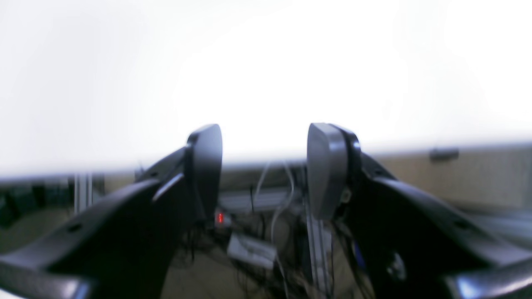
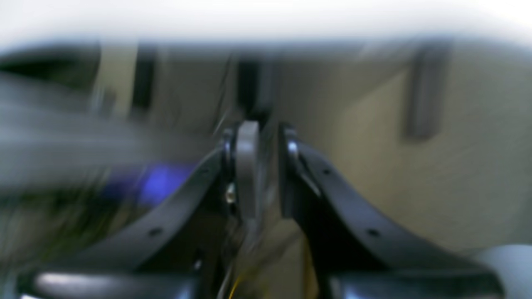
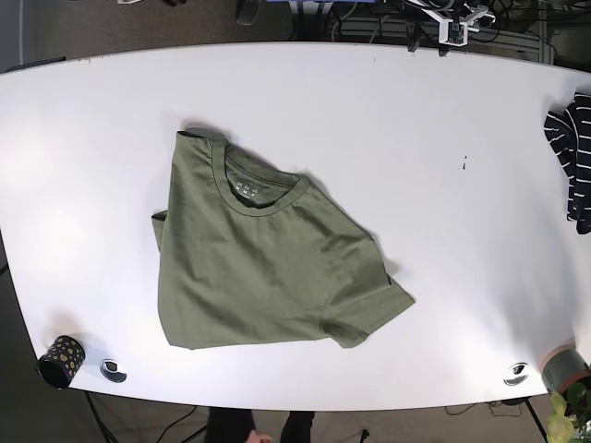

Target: Fold the T-shirt properly

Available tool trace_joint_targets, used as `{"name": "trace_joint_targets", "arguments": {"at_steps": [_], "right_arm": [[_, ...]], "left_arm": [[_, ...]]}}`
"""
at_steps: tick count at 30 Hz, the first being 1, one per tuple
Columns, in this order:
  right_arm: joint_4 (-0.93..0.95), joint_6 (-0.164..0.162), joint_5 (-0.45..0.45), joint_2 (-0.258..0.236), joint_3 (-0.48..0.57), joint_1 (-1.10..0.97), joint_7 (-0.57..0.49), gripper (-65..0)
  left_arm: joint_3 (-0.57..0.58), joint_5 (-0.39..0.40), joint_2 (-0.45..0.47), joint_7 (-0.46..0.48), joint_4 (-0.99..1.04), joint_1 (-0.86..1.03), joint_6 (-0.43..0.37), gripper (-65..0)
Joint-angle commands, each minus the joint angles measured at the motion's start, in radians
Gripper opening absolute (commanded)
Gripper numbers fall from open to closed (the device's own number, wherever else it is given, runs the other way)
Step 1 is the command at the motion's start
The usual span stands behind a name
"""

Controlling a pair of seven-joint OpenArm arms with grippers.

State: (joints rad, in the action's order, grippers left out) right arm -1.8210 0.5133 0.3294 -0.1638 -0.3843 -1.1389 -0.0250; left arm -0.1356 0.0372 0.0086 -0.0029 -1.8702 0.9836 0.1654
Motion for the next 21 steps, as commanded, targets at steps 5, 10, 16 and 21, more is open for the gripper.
{"name": "trace_joint_targets", "arguments": {"at_steps": [5,10,16,21], "right_arm": [[-0.125,0.002,0.043,-0.006,-0.049,0.090,0.035,-57.1],[-0.138,0.014,0.041,-0.007,-0.049,0.241,0.141,-56.4],[-0.153,0.106,0.041,-0.023,-0.051,0.414,0.311,-56.1],[-0.161,0.155,0.041,-0.043,-0.043,0.572,0.472,-53.1]], "left_arm": [[0.004,0.005,0.001,0.022,-0.050,-0.091,0.001,-35.3],[0.006,0.007,0.001,0.022,-0.050,-0.156,0.000,-35.0],[0.003,0.005,0.001,-0.022,-0.050,-0.199,0.000,-27.1],[-0.014,0.007,0.003,-0.121,-0.052,-0.242,0.000,-27.1]]}}
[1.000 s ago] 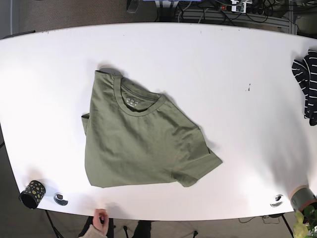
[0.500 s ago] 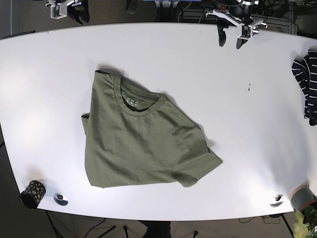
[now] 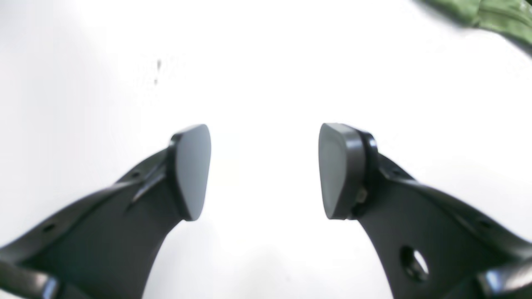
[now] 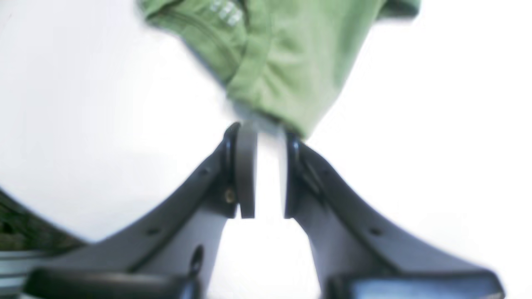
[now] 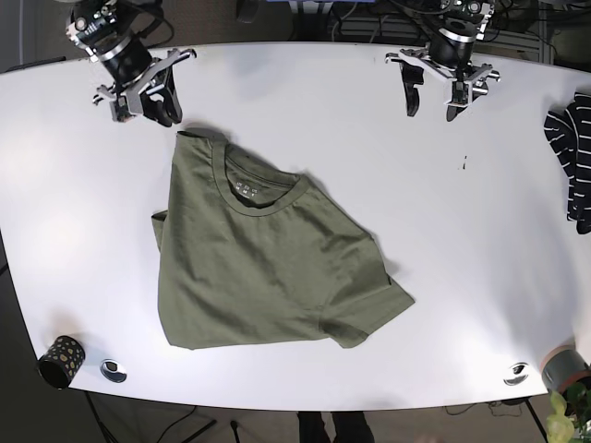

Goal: Fold the T-shirt properly
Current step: 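Lower the right gripper onto the green T-shirt's collar and grasp it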

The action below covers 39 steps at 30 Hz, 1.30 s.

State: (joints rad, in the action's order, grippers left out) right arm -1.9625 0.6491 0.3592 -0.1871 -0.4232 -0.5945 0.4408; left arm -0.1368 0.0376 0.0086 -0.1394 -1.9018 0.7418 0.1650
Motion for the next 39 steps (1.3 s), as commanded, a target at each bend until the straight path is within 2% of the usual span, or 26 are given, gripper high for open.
{"name": "trace_joint_targets", "arguments": {"at_steps": [1,3,5,8,11,13,17,27,32,36,39], "right_arm": [[-0.019,0.030,0.011,-0.019,-0.004,0.058,0.037,-49.5],[-0.018,0.049,0.011,-0.019,-0.004,0.127,0.091,-39.6],[-0.015,0.049,0.011,-0.019,-0.004,0.193,0.140,-31.5],[-0.011,0.049,0.013,-0.019,0.005,0.281,0.206,-26.8],[0.010,0.049,0.013,-0.022,0.067,0.357,0.261,-25.7],[0.036,0.049,0.011,-0.048,0.132,0.414,0.289,-25.7],[0.091,0.049,0.011,-0.078,0.275,0.488,0.292,-25.7],[0.295,0.049,0.001,-0.099,0.643,0.670,0.287,-26.3],[0.361,0.049,-0.145,-0.058,0.745,0.706,0.220,-26.3],[0.434,0.049,-0.311,0.005,0.752,0.706,0.118,-26.3],[0.483,0.049,-0.378,0.030,0.752,0.706,0.063,-26.3]], "left_arm": [[-0.022,0.006,0.003,0.011,-0.020,-0.005,0.000,-27.1],[-0.034,0.006,0.003,0.005,-0.018,-0.017,0.000,-27.1],[-0.036,0.006,0.003,0.005,-0.015,-0.021,0.000,-27.1],[-0.060,0.006,0.012,0.005,-0.017,-0.021,0.000,-27.1],[-0.068,0.006,0.017,0.005,-0.015,-0.031,0.000,-27.1],[-0.071,0.005,0.017,0.005,-0.015,-0.046,0.000,-27.1],[-0.108,0.005,0.015,0.005,-0.017,-0.046,0.000,-27.1],[-0.148,0.005,0.011,0.005,-0.014,-0.046,0.000,-27.1],[-0.149,0.005,0.009,0.005,-0.014,-0.044,0.000,-27.1],[-0.149,0.005,0.009,0.005,-0.012,-0.040,0.000,-27.1],[-0.149,0.005,0.012,0.005,-0.012,-0.034,0.000,-27.1]]}}
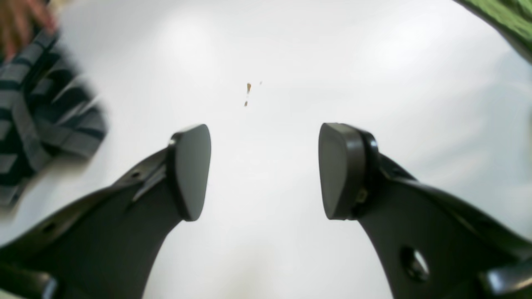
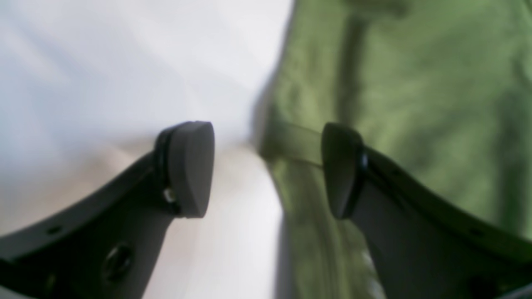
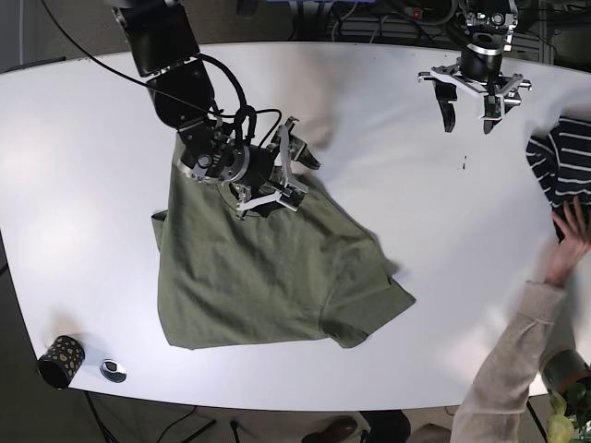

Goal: Fold the T-shirt properly
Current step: 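Lower the right gripper onto the green T-shirt's collar and grasp it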

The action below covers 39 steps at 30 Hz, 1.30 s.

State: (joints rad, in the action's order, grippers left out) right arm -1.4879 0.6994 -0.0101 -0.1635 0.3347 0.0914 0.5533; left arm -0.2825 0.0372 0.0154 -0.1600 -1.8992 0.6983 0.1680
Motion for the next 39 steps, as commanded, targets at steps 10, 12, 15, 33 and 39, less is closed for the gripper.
{"name": "trace_joint_targets", "arguments": {"at_steps": [10,12,15,33,39], "right_arm": [[0.142,-0.001,-0.026,0.009,-0.009,0.060,-0.180,-26.3],[0.161,-0.001,-0.026,0.009,-0.016,0.077,-0.181,-26.5],[0.204,-0.001,-0.026,0.012,-0.082,0.098,-0.187,-26.5],[0.295,-0.001,-0.038,0.052,-0.118,0.136,-0.258,-34.7],[0.297,-0.013,-0.112,0.086,-0.108,0.135,-0.258,-57.7]], "left_arm": [[-0.004,0.005,0.008,0.026,-0.015,0.010,0.000,-27.1],[-0.004,0.005,0.008,0.026,-0.013,0.010,0.000,-27.1],[-0.001,0.005,0.010,0.026,-0.013,0.010,0.000,-27.1],[0.002,0.007,0.036,0.026,0.013,0.008,0.002,-27.1],[0.002,0.007,0.036,0.026,0.013,0.007,0.002,-27.1]]}}
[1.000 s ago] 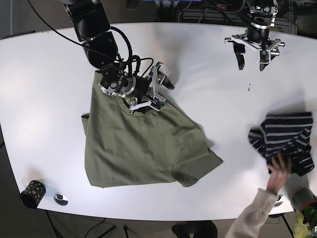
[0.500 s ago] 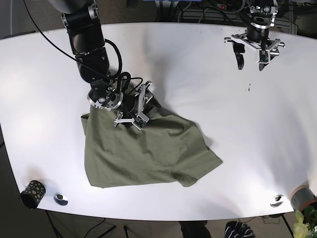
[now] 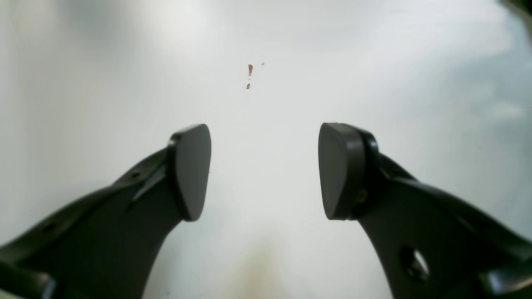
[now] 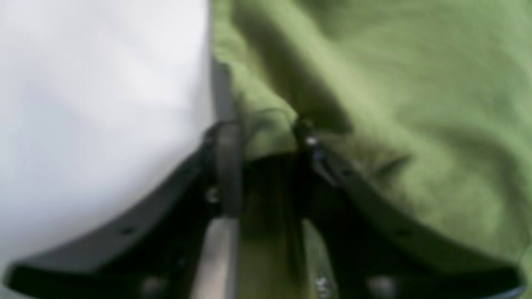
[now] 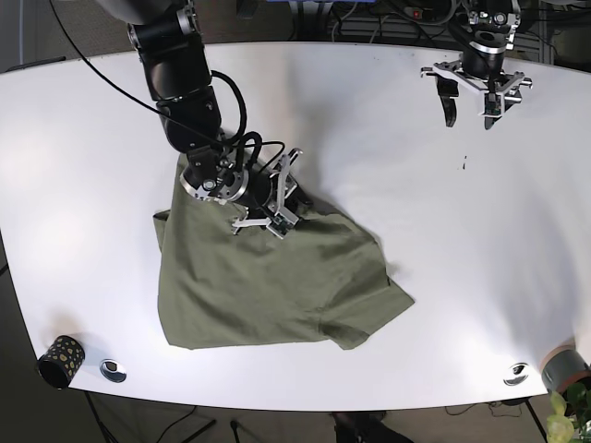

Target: Fold the T-shirt properly

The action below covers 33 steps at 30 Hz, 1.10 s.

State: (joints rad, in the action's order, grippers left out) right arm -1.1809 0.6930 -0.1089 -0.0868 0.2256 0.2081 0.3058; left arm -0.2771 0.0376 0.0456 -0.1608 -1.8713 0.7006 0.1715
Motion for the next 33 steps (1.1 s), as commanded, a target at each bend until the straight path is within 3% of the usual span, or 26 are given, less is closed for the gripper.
{"name": "trace_joint_targets", "arguments": {"at_steps": [1,3,9,17,27,29,33], "right_arm": [[-0.011,-0.025,-0.022,0.014,0.001,0.018,-0.010,-60.9],[-0.017,-0.054,-0.036,0.017,0.001,0.018,-0.010,-65.0],[-0.136,-0.054,-0.035,0.017,-0.004,0.000,0.013,-65.0],[-0.508,-0.054,-0.035,0.017,-0.002,0.004,0.234,-65.0],[-0.723,-0.052,-0.033,0.023,-0.002,0.360,0.547,-65.0],[-0.733,-0.048,-0.033,0.023,-0.002,0.419,0.576,-65.0],[-0.733,0.004,-0.039,0.019,-0.004,0.505,0.591,-65.0]], "left_arm": [[-0.003,0.006,0.006,0.027,-0.015,0.004,-0.002,-27.1],[-0.001,0.006,0.007,0.027,-0.015,0.004,-0.002,-27.1],[-0.001,0.006,0.009,0.027,-0.015,-0.003,-0.002,-27.1],[0.034,0.008,0.043,0.027,-0.015,-0.035,-0.003,-27.1],[0.124,0.008,0.041,0.025,-0.017,-0.129,-0.002,-27.1],[0.166,0.006,0.041,0.023,-0.017,-0.140,-0.002,-27.1],[0.276,0.005,0.046,-0.062,-0.020,-0.186,0.000,-27.1]]}}
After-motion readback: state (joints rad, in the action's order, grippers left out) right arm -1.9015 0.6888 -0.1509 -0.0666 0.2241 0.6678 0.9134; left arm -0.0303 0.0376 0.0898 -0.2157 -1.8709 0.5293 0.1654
